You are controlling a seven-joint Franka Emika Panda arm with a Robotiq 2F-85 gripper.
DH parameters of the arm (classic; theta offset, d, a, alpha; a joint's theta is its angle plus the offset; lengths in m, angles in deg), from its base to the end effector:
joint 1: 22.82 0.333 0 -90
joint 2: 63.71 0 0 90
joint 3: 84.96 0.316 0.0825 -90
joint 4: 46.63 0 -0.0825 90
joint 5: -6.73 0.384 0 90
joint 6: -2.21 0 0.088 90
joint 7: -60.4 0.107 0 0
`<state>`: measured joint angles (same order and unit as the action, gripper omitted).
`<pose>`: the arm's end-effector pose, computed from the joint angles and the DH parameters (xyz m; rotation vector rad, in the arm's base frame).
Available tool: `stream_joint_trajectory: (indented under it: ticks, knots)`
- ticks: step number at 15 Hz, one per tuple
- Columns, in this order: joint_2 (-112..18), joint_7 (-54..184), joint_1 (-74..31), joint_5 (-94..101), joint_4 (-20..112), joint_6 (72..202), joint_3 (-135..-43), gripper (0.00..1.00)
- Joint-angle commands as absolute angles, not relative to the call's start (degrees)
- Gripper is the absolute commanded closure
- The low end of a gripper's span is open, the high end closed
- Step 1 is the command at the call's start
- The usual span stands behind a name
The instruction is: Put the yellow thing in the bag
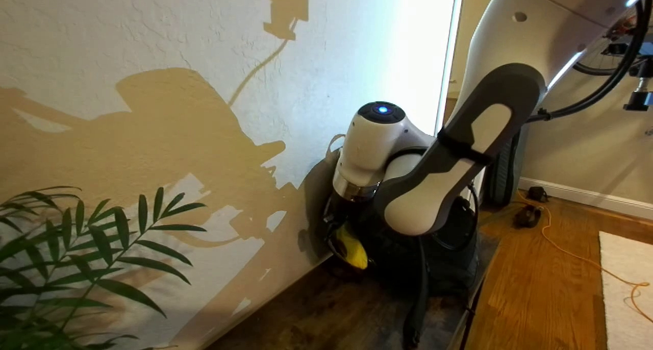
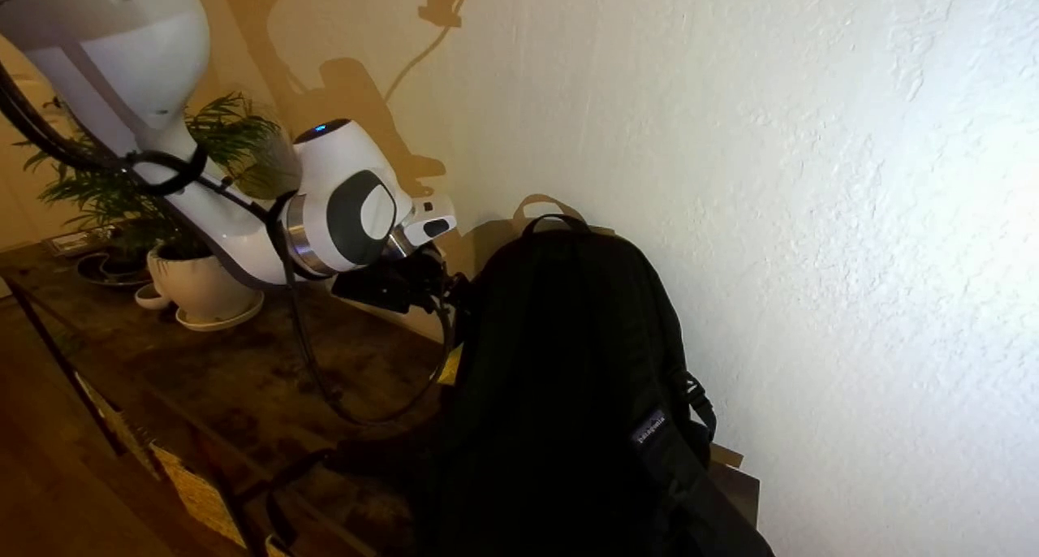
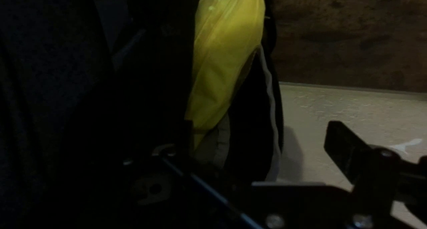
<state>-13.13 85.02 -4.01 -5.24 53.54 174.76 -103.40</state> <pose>0.6812 0.0457 0.1280 2.8715 -0.0817 0.6566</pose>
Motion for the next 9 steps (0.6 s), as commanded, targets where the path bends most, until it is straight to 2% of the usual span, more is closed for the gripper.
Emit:
stream_joint_trajectory:
  ticks: [1, 9]
  knots:
    - [-11.78, 83.28, -3.45, -1.02, 52.12, 177.44, -103.47, 0.00]
    - [-7.89, 79.87, -4.71, 1.89, 46.95, 175.85, -101.59, 0.00]
